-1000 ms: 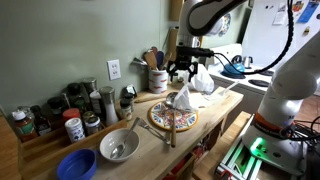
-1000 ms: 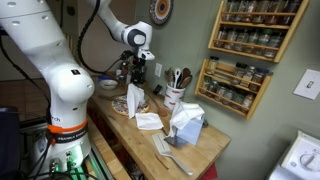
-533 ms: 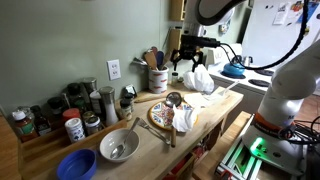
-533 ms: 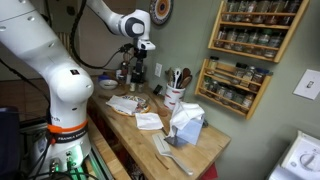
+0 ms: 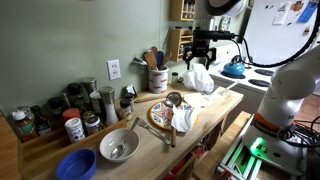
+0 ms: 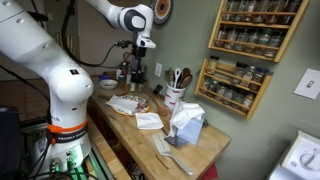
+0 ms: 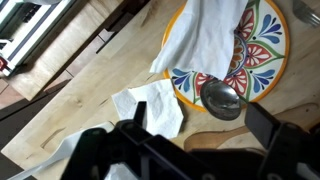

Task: Remove two pieces of napkins from the box and put them on the orange plate

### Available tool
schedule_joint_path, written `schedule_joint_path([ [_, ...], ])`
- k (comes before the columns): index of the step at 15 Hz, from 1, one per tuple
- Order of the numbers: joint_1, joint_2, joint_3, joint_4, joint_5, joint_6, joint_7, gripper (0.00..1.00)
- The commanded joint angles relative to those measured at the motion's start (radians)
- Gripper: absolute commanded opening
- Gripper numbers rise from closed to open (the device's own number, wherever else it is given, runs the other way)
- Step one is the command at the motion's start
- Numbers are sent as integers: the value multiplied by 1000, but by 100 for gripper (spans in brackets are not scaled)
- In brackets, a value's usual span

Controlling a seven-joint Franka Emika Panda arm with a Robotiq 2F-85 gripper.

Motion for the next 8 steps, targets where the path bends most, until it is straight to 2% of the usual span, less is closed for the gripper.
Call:
schedule_joint_path([
  [1,-32,-87,-12,-37,-19,-54,-27,100],
  [2,-56,-89,-6,-37,-26,-43,-2,100],
  [3,-40,-45,0,-7,2,-35,-14,100],
  [7,-61,-65,-2,-12,-4,-35,-13,100],
  [8,-97,-22,15,1,-28,-13,40,100],
])
